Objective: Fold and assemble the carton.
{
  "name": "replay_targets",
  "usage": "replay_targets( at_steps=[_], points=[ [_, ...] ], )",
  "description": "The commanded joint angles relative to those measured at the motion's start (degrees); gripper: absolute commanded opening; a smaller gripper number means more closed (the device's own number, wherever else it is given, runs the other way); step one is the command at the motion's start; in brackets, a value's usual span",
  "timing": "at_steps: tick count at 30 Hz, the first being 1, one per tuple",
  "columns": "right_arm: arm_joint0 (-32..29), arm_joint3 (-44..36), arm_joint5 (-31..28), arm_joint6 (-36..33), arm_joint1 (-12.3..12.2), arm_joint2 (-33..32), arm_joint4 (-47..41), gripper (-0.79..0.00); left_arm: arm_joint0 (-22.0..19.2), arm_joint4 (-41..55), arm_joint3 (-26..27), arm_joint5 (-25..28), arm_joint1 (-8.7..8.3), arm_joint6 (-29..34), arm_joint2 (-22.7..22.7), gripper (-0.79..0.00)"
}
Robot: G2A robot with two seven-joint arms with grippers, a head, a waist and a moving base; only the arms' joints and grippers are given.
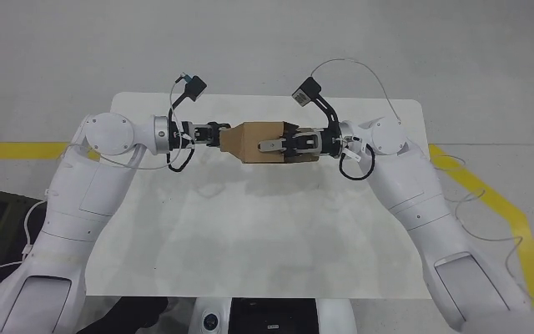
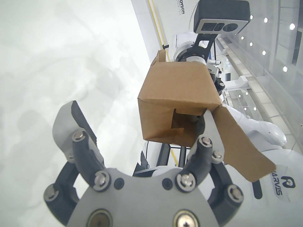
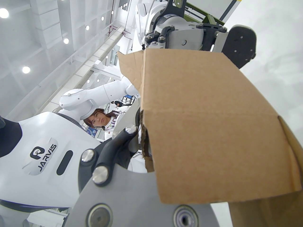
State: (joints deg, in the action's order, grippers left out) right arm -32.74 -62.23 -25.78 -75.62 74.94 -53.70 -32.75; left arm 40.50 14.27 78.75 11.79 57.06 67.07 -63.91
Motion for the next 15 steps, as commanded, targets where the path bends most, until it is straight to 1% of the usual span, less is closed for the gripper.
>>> replay_targets(
  at_steps=[1, 6, 11, 15],
  points=[
    [0.0, 0.1, 0.0, 0.0, 0.0, 0.0, 0.0, -0.785, 0.0, 0.0, -0.1, 0.0, -0.01, -0.1, 0.0, 0.000],
    [0.2, 1.1, -0.2, 0.9, -0.1, -0.8, 1.1, -0.785, -0.2, 0.1, -0.5, 0.1, -0.09, -0.1, -0.4, 0.000],
    [0.0, 2.5, -0.2, 2.3, -0.8, -2.4, 3.8, -0.785, -1.0, 1.1, -3.3, -0.2, -0.52, -0.7, -2.9, 0.000],
    [-0.2, 3.2, 0.8, 3.3, -1.4, -3.6, 6.7, -0.785, -1.5, 1.8, -4.2, -0.3, -0.80, -1.2, -4.5, 0.000]
  ],
)
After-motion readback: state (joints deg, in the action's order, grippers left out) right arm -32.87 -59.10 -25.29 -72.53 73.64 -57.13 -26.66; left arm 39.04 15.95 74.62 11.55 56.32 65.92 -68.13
